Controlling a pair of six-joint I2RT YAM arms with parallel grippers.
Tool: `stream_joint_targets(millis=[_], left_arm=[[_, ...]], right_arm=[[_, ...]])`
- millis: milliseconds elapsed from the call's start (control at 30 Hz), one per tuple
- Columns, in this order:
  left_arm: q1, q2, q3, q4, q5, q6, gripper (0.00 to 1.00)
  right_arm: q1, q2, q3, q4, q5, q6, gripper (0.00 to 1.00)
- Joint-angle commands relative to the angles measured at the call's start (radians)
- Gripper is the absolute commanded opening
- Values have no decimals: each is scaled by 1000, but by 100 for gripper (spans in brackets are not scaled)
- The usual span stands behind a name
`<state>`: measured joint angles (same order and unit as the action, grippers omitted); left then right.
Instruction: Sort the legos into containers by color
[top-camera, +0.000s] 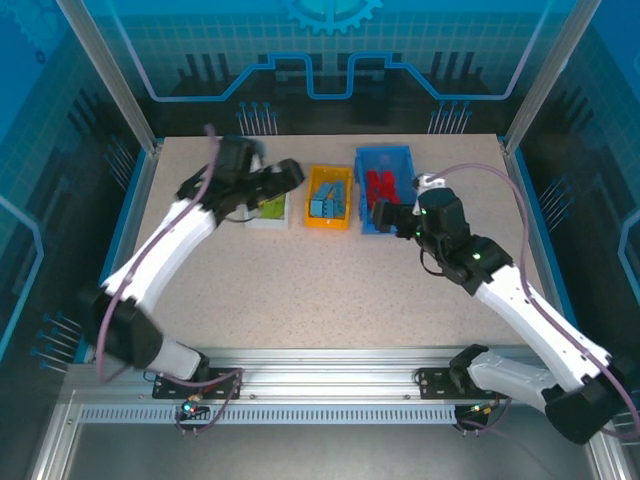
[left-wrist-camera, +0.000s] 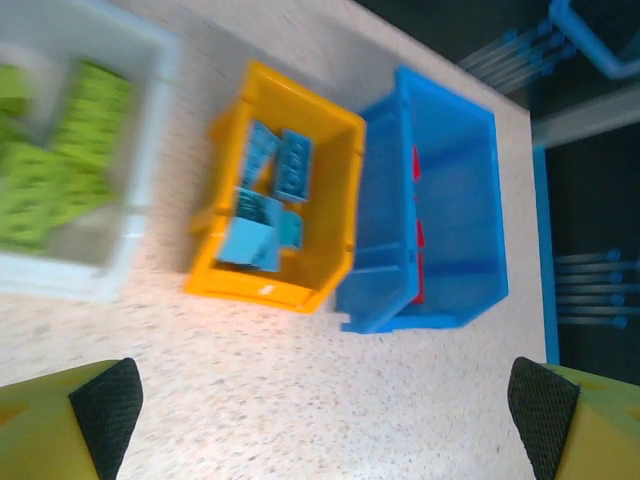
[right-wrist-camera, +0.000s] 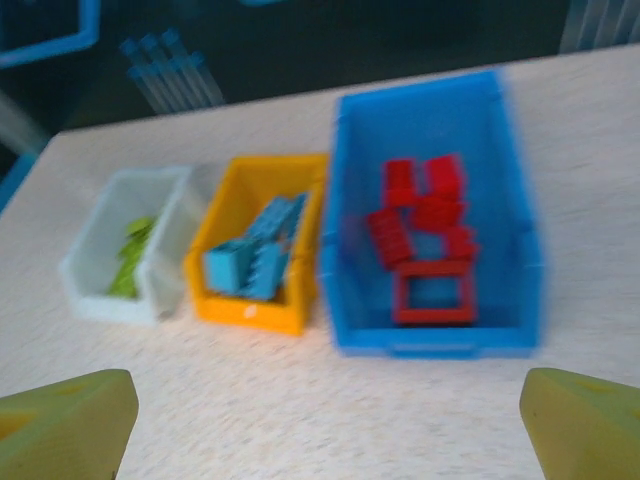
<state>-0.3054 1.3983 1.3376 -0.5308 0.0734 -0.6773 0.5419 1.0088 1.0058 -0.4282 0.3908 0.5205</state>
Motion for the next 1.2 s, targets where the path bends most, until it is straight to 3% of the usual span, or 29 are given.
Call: stream_joint_targets(millis=[0, 133, 200, 333, 433, 667, 933, 1067, 1100, 1167], left_arm=[[97, -162, -175, -11, -167, -15, 99], [116, -357, -337, -135, -664, -85, 99], [133, -444, -480, -6, -719, 50, 99], [140, -567, -789, 410, -604, 393, 99], [141, -547, -953, 679, -572, 504, 99], [166, -165, -981, 1057, -476, 624, 99], [250, 120, -930, 1388, -380, 658, 99], [276, 139, -1030, 1564, -309, 644, 99], [276, 151, -1039, 1602, -302, 650, 99], [281, 146, -1023, 1560, -296, 648, 99]], right_arm=[[-22, -127, -66, -116, 328, 10, 100], [-67, -206, -141, -239, 587, 153, 100], [-119, -238, -223, -171, 585, 94, 100], [-244, -322, -533, 342, 239, -309, 100], [-271, -318, -720, 640, 210, -391, 100], [-387, 22, -763, 977, 13, -423, 100], [-500, 337, -672, 1225, -190, -442, 100], [-499, 487, -702, 1420, -234, -465, 100], [-496, 459, -687, 1339, -230, -461, 100], [-495, 479, -679, 1360, -224, -463, 100]])
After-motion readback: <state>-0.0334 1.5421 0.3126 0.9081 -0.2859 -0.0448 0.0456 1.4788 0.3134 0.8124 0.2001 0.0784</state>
